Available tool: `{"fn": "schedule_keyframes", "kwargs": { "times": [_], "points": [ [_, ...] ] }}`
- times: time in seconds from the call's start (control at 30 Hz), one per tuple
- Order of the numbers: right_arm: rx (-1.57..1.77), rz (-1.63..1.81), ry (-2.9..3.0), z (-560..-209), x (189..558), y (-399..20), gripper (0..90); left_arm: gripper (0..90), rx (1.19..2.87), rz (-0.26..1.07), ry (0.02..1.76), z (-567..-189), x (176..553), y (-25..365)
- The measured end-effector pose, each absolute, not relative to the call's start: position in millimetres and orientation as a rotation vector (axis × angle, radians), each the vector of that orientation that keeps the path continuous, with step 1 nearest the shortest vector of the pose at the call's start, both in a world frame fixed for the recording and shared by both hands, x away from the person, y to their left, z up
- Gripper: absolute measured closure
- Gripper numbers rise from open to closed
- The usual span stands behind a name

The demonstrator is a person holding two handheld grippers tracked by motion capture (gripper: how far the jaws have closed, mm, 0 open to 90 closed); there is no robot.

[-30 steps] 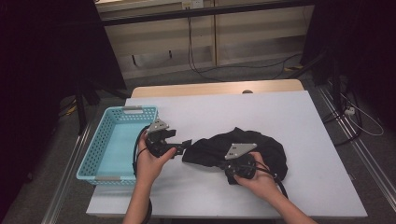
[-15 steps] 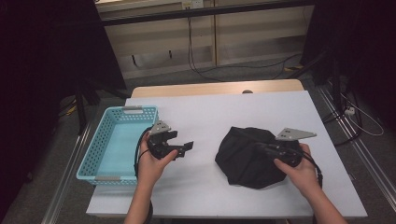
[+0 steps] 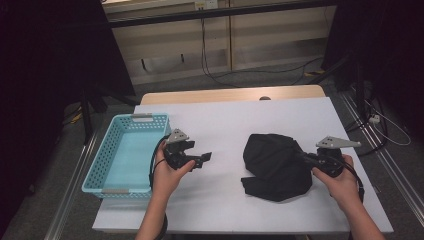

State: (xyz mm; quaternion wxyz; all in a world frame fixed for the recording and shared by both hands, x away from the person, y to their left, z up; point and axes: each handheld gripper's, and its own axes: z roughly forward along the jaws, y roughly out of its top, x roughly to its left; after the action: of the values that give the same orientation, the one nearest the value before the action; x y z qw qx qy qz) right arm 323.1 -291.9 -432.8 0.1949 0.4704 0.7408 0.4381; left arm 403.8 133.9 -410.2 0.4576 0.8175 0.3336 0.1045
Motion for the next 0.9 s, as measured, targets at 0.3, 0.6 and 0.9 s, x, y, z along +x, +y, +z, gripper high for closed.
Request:
{"fn": "schedule_keyframes", "kwargs": {
  "times": [0.3,0.6,0.9],
  "points": [
    [1.126,1.186,2.123,-416,316,-263,41.0,18.8,2.025,0.229,0.808,-413,403,125],
    [1.093,1.209,2.148,-411,315,-248,36.1,18.4,2.026,0.234,0.802,-412,402,125],
    [1.045,1.249,2.162,-403,310,-236,27.0,18.1,2.028,0.236,0.805,-412,403,127]
  ]
}}
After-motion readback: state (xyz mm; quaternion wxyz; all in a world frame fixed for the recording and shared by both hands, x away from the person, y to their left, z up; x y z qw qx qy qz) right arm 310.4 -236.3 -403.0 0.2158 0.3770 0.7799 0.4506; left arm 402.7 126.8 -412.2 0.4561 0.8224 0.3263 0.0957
